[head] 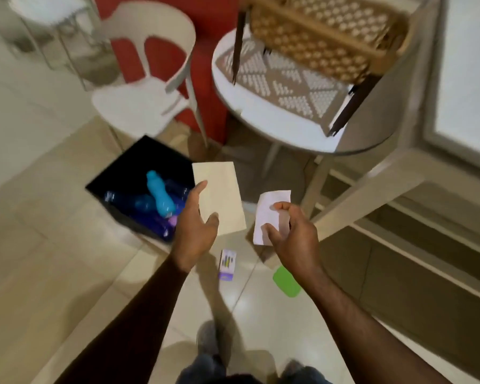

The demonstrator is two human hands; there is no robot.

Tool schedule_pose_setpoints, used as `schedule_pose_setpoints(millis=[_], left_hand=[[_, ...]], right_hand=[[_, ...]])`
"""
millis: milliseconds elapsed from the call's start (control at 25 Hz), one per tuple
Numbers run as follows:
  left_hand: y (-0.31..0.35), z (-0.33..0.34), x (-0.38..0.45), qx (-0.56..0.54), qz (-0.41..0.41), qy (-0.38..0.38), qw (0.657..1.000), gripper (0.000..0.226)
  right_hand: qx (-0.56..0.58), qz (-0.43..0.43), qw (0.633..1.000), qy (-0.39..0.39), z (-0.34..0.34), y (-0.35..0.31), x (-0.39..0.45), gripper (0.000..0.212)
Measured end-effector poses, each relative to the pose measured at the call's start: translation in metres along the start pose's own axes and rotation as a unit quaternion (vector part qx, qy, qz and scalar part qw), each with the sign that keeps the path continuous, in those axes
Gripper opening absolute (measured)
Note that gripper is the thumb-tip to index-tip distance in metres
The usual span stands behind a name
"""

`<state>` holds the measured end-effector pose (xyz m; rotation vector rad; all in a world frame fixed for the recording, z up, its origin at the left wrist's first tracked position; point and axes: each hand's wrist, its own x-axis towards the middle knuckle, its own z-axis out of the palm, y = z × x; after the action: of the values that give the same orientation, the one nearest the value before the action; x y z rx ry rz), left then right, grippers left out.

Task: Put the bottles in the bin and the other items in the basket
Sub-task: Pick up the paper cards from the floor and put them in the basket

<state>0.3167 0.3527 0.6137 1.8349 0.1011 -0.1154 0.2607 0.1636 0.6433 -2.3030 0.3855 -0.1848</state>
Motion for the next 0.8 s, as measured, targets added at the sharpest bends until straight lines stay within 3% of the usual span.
schedule_pose_setpoints(millis=[280,480,600,800], left_hand=[[0.158,-0.004,0.076,-0.047,0.135,0.022,0.99,0.069],[0.249,0.021,0.146,0.004,0.133,0.0,0.991,0.075],[0.286,0.049,0.199,0.022,0.133,-0.026,0.991,0.071],[0.333,0.119,0.29,0.046,0.155,-0.039,0.986,0.066]], right_hand=[[0.015,-0.106,0.979,0.171,-0.101,-0.105,0.085,0.042],[0.047,-0.097,0.961,0.253,-0.163,-0.144,0.21,0.043],[0.035,-0.059,0.964,0.258,-0.203,-0.138,0.297,0.044],[-0.081,0.013,0.984,0.158,-0.238,-0.097,0.407,0.044]])
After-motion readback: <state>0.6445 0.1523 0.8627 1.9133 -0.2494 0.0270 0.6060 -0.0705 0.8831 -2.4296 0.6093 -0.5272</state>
